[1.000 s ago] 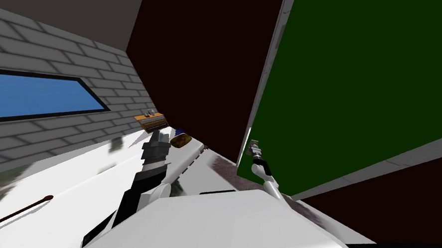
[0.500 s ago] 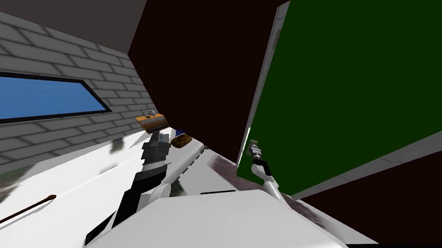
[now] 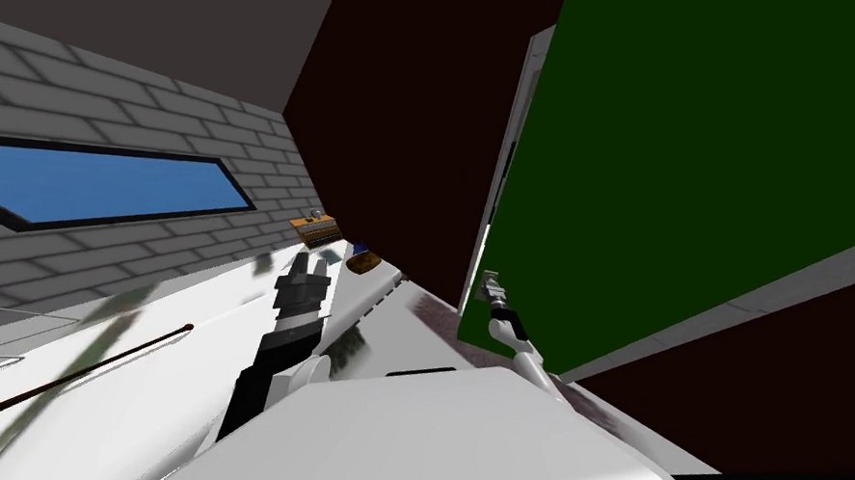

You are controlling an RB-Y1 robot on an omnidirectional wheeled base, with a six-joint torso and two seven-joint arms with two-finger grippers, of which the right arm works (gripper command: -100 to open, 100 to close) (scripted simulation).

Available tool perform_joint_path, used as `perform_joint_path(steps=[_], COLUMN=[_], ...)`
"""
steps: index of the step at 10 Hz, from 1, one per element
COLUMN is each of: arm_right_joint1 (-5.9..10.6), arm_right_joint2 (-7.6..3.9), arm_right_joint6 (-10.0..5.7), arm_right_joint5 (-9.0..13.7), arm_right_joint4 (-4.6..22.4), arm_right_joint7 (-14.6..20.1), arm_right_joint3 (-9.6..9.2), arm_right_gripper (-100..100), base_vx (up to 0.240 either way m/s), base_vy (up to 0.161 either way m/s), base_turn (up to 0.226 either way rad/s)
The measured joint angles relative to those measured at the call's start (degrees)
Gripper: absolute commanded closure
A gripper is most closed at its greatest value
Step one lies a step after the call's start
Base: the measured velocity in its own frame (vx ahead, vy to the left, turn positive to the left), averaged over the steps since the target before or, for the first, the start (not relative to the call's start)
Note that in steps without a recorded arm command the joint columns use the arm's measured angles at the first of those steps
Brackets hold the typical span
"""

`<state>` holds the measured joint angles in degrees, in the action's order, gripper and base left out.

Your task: Pull the door open

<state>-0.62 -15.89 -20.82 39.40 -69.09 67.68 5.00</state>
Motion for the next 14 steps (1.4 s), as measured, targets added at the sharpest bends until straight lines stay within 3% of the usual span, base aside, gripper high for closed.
perform_joint_path(steps=[4,6,14], arm_right_joint1=[-1.0,-1.48,-3.88], arm_right_joint2=[-2.41,-2.76,-6.95], arm_right_joint6=[-0.03,0.08,-1.12], arm_right_joint5=[0.1,0.1,-0.4], arm_right_joint4=[-0.6,-0.8,-3.3], arm_right_joint7=[3.3,3.8,8.5], arm_right_joint3=[-2.75,-3.35,-8.35], arm_right_gripper=[100,100,100], base_vx=[-0.209,-0.179,-0.219], base_vy=[-0.038,-0.052,-0.048], base_turn=[0.124,0.126,0.112])
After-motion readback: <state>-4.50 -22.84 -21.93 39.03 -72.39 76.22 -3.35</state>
